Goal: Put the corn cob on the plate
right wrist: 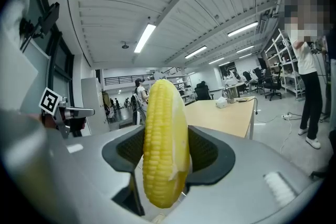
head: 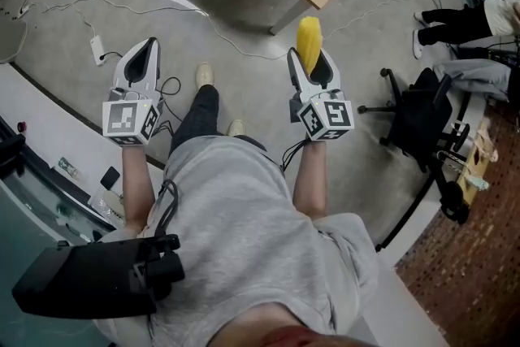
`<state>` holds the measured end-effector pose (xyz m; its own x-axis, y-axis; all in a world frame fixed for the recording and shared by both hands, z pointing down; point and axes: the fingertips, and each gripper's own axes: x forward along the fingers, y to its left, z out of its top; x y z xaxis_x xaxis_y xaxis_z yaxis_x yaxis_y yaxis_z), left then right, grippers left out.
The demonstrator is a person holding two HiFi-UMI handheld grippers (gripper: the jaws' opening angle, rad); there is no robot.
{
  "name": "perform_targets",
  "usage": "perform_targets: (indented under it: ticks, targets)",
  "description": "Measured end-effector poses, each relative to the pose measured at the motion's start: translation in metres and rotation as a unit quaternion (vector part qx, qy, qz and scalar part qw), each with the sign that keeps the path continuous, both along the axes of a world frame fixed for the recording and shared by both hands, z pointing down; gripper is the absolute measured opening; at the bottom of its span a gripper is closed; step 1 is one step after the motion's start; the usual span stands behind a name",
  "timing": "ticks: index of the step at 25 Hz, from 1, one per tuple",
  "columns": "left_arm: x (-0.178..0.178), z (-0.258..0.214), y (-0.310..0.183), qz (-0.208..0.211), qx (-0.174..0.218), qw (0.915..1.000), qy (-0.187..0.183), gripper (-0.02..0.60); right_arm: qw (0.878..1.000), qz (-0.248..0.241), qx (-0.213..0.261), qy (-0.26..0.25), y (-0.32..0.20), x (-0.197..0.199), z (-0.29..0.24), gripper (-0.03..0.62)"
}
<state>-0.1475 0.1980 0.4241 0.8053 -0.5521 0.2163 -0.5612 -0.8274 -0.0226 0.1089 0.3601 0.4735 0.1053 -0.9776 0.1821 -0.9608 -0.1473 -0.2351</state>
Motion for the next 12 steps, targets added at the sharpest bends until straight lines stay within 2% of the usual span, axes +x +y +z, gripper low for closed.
perform_targets:
  ticks: [7, 12]
  targets:
    - [0.027, -0.007, -0.085, 0.026, -0.011, 0.9996, 0.006, 0.020, 1.000, 0.014, -0.010, 0.001, -0.082, 0.018, -0.010, 0.245]
    - [0.027, -0.001, -0.134, 0.034, -0.023, 0.9991, 0.013, 0.020, 1.000, 0.012, -0.015, 0.006, -0.143, 0.018, -0.015, 0.245]
